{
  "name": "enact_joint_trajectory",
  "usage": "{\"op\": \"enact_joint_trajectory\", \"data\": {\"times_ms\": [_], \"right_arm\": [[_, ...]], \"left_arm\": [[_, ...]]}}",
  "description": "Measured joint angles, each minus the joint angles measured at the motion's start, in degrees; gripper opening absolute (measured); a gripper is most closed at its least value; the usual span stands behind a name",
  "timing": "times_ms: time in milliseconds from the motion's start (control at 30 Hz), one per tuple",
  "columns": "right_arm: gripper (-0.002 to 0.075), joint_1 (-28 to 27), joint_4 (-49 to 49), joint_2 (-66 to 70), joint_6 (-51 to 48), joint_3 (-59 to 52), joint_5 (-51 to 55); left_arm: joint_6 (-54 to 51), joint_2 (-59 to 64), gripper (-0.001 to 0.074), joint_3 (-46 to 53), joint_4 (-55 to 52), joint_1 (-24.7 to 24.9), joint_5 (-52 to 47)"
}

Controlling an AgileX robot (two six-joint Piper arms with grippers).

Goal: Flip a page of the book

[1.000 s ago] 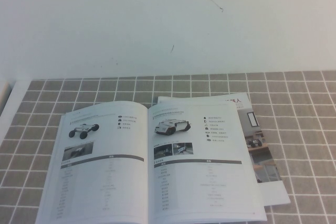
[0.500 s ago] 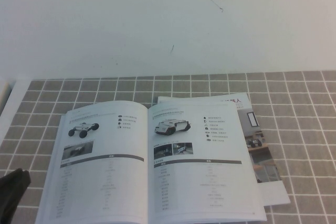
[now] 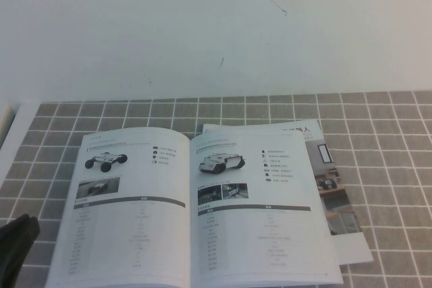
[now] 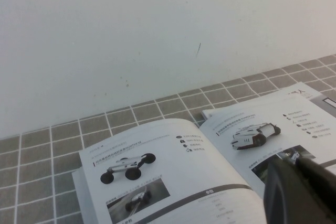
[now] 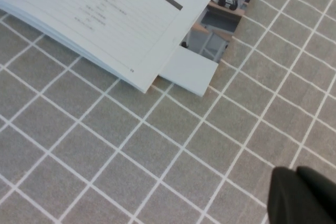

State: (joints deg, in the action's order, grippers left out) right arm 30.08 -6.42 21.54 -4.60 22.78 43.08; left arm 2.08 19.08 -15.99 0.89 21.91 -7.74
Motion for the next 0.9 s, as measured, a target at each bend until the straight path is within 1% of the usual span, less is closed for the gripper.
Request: {"op": "enact_joint_trajectory", "data": {"times_ms": [533,633,700,900], "right_arm": [[-0.0001,0.0,0.5,0.0,0.2,-0.3,-0.1],[-0.0001,0.0,0.5,0.0,0.2,-0.3,-0.1],[-0.0001,0.0,0.5,0.0,0.2,-0.3,-0.2],[-0.0001,0.0,0.7,0.0,0.2,-0.3,-0.2]], "left_arm": [[0.0,0.0,-0.0002,0.1,0.0,0.0,-1.3],[0.0,-2.0,-0.0002,1.3,0.0,-0.2,-1.3],[-0.1,-5.1,-0.0002,2.7,0.0,-2.0,-1.6],[-0.3,-16.5,-0.0002,9.7,-2.0,-11.5,-3.3]]}}
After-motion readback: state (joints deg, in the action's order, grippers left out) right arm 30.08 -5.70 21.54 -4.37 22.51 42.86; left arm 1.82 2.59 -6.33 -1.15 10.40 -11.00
